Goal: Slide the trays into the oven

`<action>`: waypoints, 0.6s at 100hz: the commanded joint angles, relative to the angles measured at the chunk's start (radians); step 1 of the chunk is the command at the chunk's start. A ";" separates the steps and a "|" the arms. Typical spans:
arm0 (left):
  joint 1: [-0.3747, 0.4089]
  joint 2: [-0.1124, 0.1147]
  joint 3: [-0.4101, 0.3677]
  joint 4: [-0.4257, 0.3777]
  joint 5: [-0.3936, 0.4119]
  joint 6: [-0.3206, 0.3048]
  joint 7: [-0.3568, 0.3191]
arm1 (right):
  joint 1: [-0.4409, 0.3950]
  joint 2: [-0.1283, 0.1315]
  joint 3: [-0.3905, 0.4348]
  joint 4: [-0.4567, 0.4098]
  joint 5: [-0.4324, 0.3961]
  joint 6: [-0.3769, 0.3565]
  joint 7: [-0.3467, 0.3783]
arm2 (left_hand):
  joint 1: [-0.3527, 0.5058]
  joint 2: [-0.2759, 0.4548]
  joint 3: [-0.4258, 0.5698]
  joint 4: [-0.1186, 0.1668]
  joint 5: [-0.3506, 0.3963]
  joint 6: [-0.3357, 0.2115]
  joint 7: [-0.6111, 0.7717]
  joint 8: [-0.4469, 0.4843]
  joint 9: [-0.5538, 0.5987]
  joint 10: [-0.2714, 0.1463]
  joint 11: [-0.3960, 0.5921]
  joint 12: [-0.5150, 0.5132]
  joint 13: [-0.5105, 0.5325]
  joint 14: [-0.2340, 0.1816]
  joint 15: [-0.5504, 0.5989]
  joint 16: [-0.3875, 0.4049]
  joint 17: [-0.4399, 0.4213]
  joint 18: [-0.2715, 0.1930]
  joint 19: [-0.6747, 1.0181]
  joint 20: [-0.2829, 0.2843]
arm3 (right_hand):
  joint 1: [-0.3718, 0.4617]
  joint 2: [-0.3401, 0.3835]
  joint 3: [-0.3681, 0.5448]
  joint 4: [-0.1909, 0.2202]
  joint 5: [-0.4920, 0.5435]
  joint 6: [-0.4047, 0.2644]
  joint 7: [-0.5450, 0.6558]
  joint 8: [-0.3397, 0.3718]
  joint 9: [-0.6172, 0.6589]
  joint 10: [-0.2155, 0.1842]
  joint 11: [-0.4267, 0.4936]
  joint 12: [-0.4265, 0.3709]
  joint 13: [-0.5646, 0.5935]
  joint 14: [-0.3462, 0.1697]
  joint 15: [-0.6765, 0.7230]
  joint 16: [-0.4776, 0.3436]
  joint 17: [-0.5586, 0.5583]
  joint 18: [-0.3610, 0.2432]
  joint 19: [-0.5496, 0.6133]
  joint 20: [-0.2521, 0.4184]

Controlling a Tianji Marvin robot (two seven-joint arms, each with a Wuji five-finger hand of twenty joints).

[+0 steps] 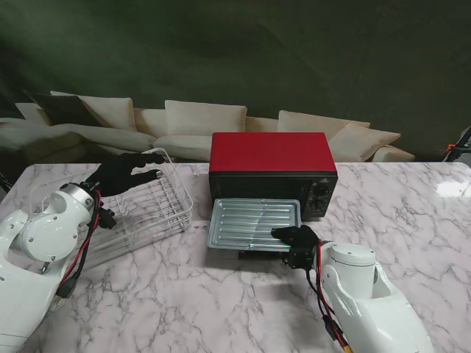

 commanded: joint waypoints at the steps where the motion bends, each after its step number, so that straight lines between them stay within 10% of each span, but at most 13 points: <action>1: -0.002 0.000 0.006 0.005 0.000 0.003 -0.014 | 0.018 -0.005 0.005 0.009 0.006 0.003 0.009 | -0.001 0.038 -0.030 -0.009 0.016 -0.025 -0.002 0.012 0.013 -0.010 0.003 0.013 0.004 -0.003 -0.003 0.010 -0.009 0.026 -0.008 0.019 | 0.064 0.075 0.063 0.019 0.019 -0.119 0.055 0.046 -0.004 0.011 0.049 0.017 0.074 -0.066 0.041 0.010 0.008 0.028 0.045 -0.001; 60: -0.003 0.002 0.000 -0.003 0.006 -0.003 -0.021 | -0.011 0.001 0.039 -0.010 0.037 0.024 0.031 | -0.002 0.037 -0.030 -0.009 0.019 -0.025 -0.001 0.013 0.018 -0.010 0.004 0.014 0.009 -0.006 -0.002 0.010 -0.007 0.027 -0.008 0.020 | 0.066 0.081 0.056 0.022 0.018 -0.125 0.055 0.058 -0.011 0.006 0.057 0.035 0.074 -0.076 0.064 0.010 0.000 0.009 0.071 0.012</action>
